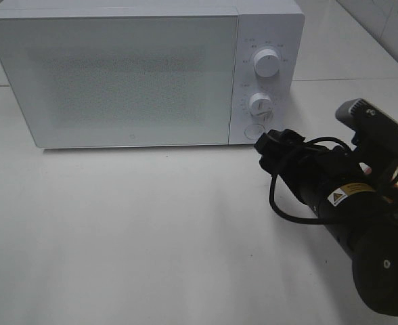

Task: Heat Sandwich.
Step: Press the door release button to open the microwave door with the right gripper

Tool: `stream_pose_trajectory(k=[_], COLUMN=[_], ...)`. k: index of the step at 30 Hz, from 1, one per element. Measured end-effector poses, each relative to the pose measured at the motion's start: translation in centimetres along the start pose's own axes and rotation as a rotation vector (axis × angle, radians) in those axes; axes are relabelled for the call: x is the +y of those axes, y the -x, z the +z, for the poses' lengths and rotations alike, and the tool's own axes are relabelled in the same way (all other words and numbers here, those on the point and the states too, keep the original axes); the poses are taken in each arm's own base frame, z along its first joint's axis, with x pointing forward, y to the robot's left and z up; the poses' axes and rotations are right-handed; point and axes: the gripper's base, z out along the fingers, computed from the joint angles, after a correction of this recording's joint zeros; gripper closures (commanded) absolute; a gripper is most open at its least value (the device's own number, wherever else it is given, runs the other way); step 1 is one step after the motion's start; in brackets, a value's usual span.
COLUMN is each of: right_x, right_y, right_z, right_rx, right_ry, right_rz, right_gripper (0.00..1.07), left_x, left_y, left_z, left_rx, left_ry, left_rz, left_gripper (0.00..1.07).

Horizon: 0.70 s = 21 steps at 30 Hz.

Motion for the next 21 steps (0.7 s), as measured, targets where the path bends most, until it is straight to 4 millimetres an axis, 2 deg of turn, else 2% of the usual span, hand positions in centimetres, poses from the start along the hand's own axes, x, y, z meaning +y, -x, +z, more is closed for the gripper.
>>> stream_pose_trajectory(k=[2, 5, 7, 9, 11, 12, 13, 15, 16, 18, 21], right_x=[0.0, 0.0, 0.0, 0.0, 0.0, 0.0, 0.0, 0.0, 0.0, -0.02, -0.1], right_y=[0.0, 0.01, 0.01, 0.01, 0.01, 0.01, 0.01, 0.01, 0.01, -0.05, -0.22], right_z=[0.0, 0.0, 0.0, 0.0, 0.0, 0.0, 0.0, 0.0, 0.0, 0.0, 0.0], right_rx=[0.0, -0.001, -0.001, -0.001, -0.001, -0.001, -0.001, -0.001, -0.001, 0.004, 0.019], right_ry=[0.0, 0.001, 0.001, 0.001, 0.001, 0.001, 0.001, 0.001, 0.001, -0.004, -0.019], right_rz=[0.059, 0.335, 0.383, 0.52, 0.579, 0.579, 0.627, 0.661, 0.661, 0.709, 0.739], right_gripper=[0.44, 0.52, 0.55, 0.65, 0.72, 0.72, 0.81, 0.91, 0.91, 1.03, 1.07], left_x=[0.0, 0.0, 0.0, 0.0, 0.0, 0.0, 0.0, 0.0, 0.0, 0.0, 0.0], left_y=[0.0, 0.0, 0.0, 0.0, 0.0, 0.0, 0.0, 0.0, 0.0, 0.0, 0.0], left_z=[0.0, 0.0, 0.0, 0.0, 0.0, 0.0, 0.0, 0.0, 0.0, 0.0, 0.0], left_rx=[0.0, 0.0, 0.0, 0.0, 0.0, 0.0, 0.0, 0.0, 0.0, 0.0, 0.0], left_ry=[0.0, 0.0, 0.0, 0.0, 0.0, 0.0, 0.0, 0.0, 0.0, 0.0, 0.0], left_rz=[0.0, 0.0, 0.0, 0.0, 0.0, 0.0, 0.0, 0.0, 0.0, 0.0, 0.0], left_gripper=[0.09, 0.09, 0.09, 0.09, 0.09, 0.09, 0.09, 0.09, 0.09, 0.09, 0.09])
